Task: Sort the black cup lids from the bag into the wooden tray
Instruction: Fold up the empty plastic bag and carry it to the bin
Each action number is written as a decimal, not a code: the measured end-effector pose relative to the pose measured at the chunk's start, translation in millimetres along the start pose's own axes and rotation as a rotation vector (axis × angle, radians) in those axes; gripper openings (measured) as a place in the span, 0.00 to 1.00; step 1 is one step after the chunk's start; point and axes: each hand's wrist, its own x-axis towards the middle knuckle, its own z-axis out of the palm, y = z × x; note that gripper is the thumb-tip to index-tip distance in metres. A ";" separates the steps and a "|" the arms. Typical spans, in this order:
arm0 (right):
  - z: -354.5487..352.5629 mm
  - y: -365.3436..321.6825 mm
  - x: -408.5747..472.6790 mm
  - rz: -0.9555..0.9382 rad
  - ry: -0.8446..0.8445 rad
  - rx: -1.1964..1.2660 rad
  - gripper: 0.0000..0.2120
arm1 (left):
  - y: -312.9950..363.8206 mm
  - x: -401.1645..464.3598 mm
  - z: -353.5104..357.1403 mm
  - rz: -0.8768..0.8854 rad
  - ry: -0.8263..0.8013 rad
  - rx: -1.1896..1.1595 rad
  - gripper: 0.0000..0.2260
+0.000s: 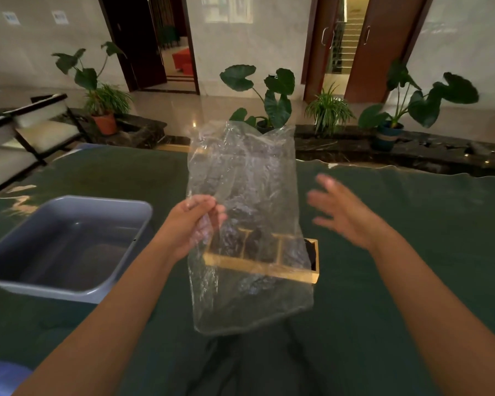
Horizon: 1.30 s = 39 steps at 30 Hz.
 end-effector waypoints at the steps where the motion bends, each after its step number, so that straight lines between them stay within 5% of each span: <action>1: 3.5 12.1 -2.8 0.055 -0.127 0.050 0.54 | -1.5 1.6 -0.8 0.000 -0.009 -0.013 0.05; 7: 15.2 40.2 14.3 0.186 -0.198 0.048 0.47 | -4.4 6.3 -11.4 -0.015 -0.142 -0.150 0.11; 12: 18.3 39.8 20.9 0.160 -0.298 0.116 0.30 | -3.3 8.1 -27.0 -0.052 -0.078 -0.154 0.06; 20: 15.8 19.1 29.0 0.079 -0.220 0.036 0.08 | 7.9 0.6 -70.7 -0.201 -0.196 0.278 0.10; 26: 13.7 13.6 33.0 0.021 -0.183 -0.135 0.11 | 8.8 1.1 -78.8 -0.129 -0.187 0.496 0.14; 29: 12.6 15.1 30.4 0.013 -0.181 0.021 0.16 | 7.3 7.5 -83.1 0.021 -0.124 0.226 0.12; 33: 9.4 9.6 26.5 -0.022 -0.147 0.138 0.15 | 20.2 5.3 -85.2 -0.024 -0.358 -0.046 0.21; 39: -15.2 -5.2 12.3 0.101 -0.432 -0.117 0.24 | 28.2 6.6 -83.9 0.038 -0.270 0.093 0.20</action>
